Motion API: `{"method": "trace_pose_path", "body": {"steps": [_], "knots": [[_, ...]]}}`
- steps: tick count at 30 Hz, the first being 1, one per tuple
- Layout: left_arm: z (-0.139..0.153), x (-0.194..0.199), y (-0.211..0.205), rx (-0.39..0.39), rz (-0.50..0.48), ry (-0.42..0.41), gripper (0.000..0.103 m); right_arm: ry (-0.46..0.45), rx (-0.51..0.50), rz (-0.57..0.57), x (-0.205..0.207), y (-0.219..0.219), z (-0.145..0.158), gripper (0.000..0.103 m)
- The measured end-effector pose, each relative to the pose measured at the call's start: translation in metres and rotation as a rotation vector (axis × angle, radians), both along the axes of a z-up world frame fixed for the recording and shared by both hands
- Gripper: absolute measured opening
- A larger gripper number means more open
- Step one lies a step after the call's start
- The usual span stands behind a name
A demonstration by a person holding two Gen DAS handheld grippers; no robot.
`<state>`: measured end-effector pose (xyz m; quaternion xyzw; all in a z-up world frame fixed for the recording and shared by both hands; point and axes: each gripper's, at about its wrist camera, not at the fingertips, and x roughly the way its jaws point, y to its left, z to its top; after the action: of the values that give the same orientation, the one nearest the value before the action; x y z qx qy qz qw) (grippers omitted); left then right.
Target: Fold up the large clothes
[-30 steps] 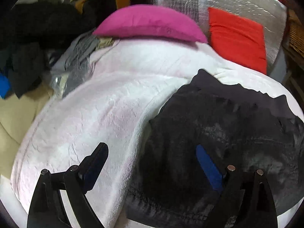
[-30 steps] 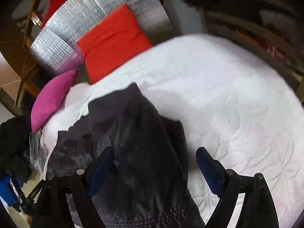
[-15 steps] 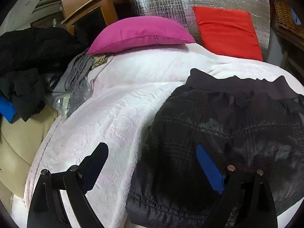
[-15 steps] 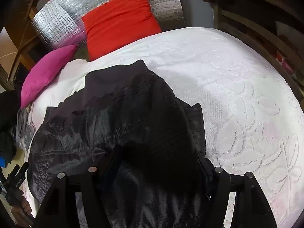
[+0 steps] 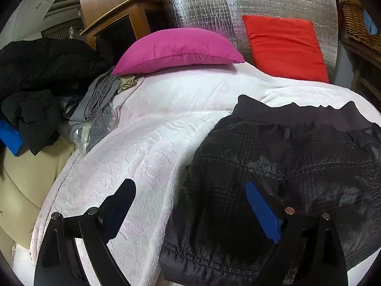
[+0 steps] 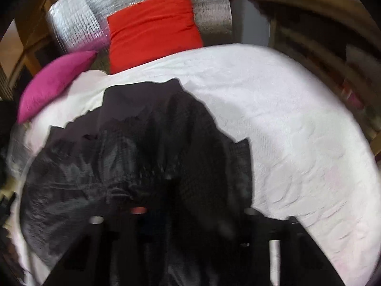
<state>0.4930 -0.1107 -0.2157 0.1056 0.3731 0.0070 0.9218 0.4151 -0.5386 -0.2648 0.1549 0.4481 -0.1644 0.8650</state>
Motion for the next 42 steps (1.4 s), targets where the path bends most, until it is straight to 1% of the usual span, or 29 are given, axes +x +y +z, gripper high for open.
{"method": "trace_pose_path", "body": {"steps": [1,2,5,7,9,10,12,13,14,16,17,18,19,20,21,23,26,28,32,36,37,39,41,42], "knots": [[0.0,0.0,0.0,0.001,0.0,-0.001,0.094,-0.017,-0.022,0.001,-0.001,0.002,0.006,0.025],[0.0,0.0,-0.001,0.002,-0.001,-0.003,0.094,-0.036,-0.03,0.0,-0.002,0.002,0.012,0.022],[0.0,-0.001,-0.001,0.007,-0.002,-0.005,0.094,-0.092,-0.021,-0.019,-0.008,-0.001,0.024,0.02],[0.0,-0.001,-0.001,0.005,0.0,-0.005,0.094,-0.087,-0.025,-0.029,-0.006,-0.002,0.022,0.02],[-0.001,-0.001,0.0,0.006,0.002,-0.001,0.094,-0.03,-0.011,-0.053,-0.001,-0.01,0.002,0.02],[-0.002,0.0,0.0,0.008,0.003,0.001,0.094,-0.003,0.016,-0.059,0.002,-0.014,-0.01,0.02],[-0.003,0.0,0.001,0.011,0.005,0.006,0.094,-0.009,0.081,-0.078,0.002,-0.022,-0.02,0.02],[-0.004,0.0,0.001,0.012,0.004,0.008,0.094,-0.011,0.093,-0.085,0.001,-0.024,-0.017,0.02],[-0.004,0.0,0.001,0.015,0.003,0.009,0.094,-0.013,0.102,-0.091,0.001,-0.025,-0.014,0.023],[-0.004,0.0,0.002,0.022,0.007,0.007,0.094,-0.034,0.18,-0.112,-0.003,-0.032,-0.008,0.023],[-0.004,0.0,0.003,0.023,0.009,0.007,0.094,-0.036,0.212,-0.116,-0.004,-0.035,-0.007,0.027],[-0.004,0.0,0.004,0.021,0.011,0.008,0.094,-0.04,0.239,-0.121,-0.006,-0.038,-0.005,0.034],[-0.004,0.0,0.004,0.019,0.011,0.01,0.094,-0.053,0.264,-0.128,-0.008,-0.042,-0.002,0.054],[-0.004,0.0,0.005,0.016,0.011,0.011,0.094,-0.069,0.28,-0.132,-0.01,-0.044,0.0,0.078],[-0.004,0.0,0.005,0.017,0.012,0.011,0.094,-0.13,0.312,-0.148,-0.017,-0.048,0.007,0.083],[-0.004,0.0,0.007,0.018,0.012,0.014,0.094,-0.211,0.338,-0.163,-0.027,-0.052,0.017,0.084],[-0.005,0.0,0.008,0.018,0.013,0.015,0.094,-0.213,0.377,-0.141,-0.03,-0.053,0.023,0.084],[-0.005,0.0,0.008,0.018,0.014,0.018,0.094,-0.189,0.361,-0.117,-0.027,-0.047,0.024,0.084],[-0.003,0.0,0.007,0.01,0.009,0.022,0.094,-0.099,0.301,-0.094,-0.019,-0.03,0.015,0.084],[-0.003,-0.001,0.007,-0.008,-0.014,0.04,0.094,-0.053,0.281,-0.101,-0.032,-0.02,0.007,0.084],[-0.003,-0.002,0.008,-0.029,-0.029,0.057,0.094,-0.054,0.288,-0.106,-0.033,-0.02,0.005,0.084],[-0.004,0.0,0.014,-0.11,-0.052,0.11,0.094,-0.069,0.299,-0.121,-0.043,-0.021,0.009,0.084],[-0.008,0.004,0.024,-0.21,-0.059,0.175,0.094,-0.081,0.304,-0.146,-0.056,-0.021,0.013,0.084],[-0.009,0.004,0.027,-0.231,-0.055,0.186,0.094,-0.085,0.308,-0.155,-0.061,-0.022,0.015,0.084]]}}
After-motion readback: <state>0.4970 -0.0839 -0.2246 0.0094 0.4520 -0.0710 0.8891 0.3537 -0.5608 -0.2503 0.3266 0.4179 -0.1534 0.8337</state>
